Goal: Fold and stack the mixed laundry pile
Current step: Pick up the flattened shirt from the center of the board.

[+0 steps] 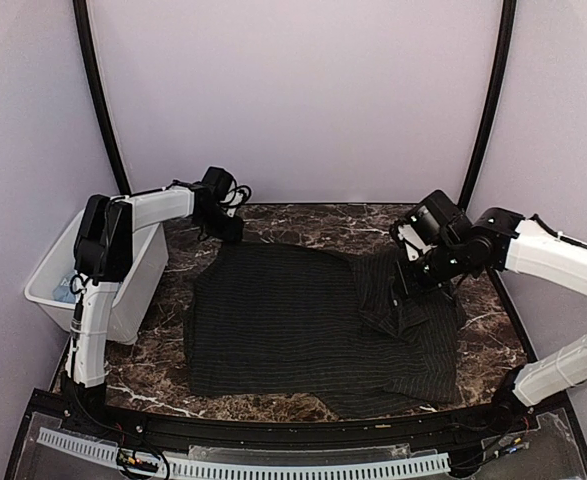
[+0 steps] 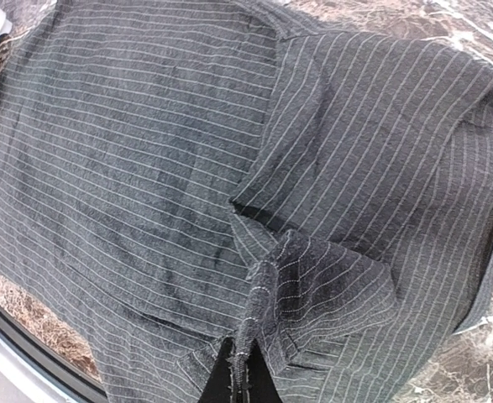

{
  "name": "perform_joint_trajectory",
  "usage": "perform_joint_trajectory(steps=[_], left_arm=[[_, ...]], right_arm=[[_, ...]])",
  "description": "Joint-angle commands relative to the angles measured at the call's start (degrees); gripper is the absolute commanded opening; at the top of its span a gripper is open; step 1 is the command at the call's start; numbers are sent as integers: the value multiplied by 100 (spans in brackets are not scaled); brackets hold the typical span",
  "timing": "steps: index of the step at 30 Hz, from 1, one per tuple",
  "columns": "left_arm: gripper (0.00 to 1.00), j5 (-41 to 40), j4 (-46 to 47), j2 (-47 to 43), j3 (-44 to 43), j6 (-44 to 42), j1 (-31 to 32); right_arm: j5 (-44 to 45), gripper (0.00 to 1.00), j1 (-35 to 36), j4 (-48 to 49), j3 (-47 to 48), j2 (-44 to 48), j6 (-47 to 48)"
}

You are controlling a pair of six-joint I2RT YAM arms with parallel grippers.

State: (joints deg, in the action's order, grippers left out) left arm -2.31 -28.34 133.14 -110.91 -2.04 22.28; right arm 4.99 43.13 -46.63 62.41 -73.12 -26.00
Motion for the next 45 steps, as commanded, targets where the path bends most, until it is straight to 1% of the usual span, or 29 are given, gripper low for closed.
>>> perform_joint_trajectory(steps=[1,3,6,12,17,21,22,24,33,39,45], left_arm=[[47,928,-592,10,-346,-1292,-94],[46,1010,-734,94,-510,-1465,-166],[43,834,-768,212,-653,-1760,-235],[41,662,-881,663,-1077,-2155,-355],[40,535,-899,911,-1189,-2326,-365],[34,563,-938,963,-1180,-2436,-365],[33,555,-942,945,-1179,-2466,-369],[33,579,-991,892,-1186,-2500,-378],[40,1415,-1096,464,-1302,-2432,-595],[41,1338,-1036,423,-1395,-2463,-645],[43,1738,-1030,361,-1483,-2539,-672]], right_arm=[[102,0,-107,-67,208,182,93],[77,0,-127,-81,227,208,103],[65,0,-139,-109,270,213,127],[48,0,-163,-138,333,163,205],[12,0,-176,-119,371,115,202],[27,0,-175,-118,437,91,191],[38,0,-176,-126,457,86,199],[43,0,-174,-163,511,73,209],[-56,0,-175,-119,554,-25,227],[-110,0,-174,-85,541,-52,218],[-107,0,-174,-86,531,-66,218]])
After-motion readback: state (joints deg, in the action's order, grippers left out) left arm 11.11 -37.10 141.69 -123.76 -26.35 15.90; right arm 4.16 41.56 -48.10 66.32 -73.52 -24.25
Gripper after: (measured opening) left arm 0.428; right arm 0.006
